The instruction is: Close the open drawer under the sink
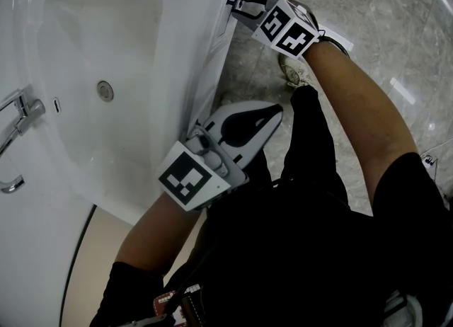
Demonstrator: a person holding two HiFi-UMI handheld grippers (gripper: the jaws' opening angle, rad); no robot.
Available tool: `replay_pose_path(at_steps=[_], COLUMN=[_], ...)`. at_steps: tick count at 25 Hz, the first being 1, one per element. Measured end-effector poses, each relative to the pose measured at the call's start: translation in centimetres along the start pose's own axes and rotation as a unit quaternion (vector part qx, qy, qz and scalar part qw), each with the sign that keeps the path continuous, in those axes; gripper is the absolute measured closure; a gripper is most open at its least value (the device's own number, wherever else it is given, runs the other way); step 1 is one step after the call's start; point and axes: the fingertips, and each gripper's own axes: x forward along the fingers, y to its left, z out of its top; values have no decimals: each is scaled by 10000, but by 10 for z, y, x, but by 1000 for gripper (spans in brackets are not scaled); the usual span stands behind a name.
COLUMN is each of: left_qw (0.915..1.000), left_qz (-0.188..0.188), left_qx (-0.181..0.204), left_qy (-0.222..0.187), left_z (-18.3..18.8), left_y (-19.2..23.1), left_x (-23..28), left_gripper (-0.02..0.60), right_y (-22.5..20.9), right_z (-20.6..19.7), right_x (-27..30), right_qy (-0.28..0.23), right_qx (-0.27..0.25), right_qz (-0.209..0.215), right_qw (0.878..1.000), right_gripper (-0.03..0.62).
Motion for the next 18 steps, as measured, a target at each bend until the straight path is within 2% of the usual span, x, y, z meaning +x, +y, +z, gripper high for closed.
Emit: replay_pose_path(at_steps=[11,18], left_qw=[10000,9999], left_qz=[-18,-63], left_qx=[-66,-92], left_qy=[-18,-30], left_z=[-5,-6], left_y=[1,-1], left_x=[-3,-6], left_gripper=[581,581], right_y=[-1,-2], right_z=[8,12], right_x=[14,20], right_qy=[92,131], right_qx=[162,520], right_qz=[-31,-43], right_qw=[9998,9986], right_gripper=[473,474])
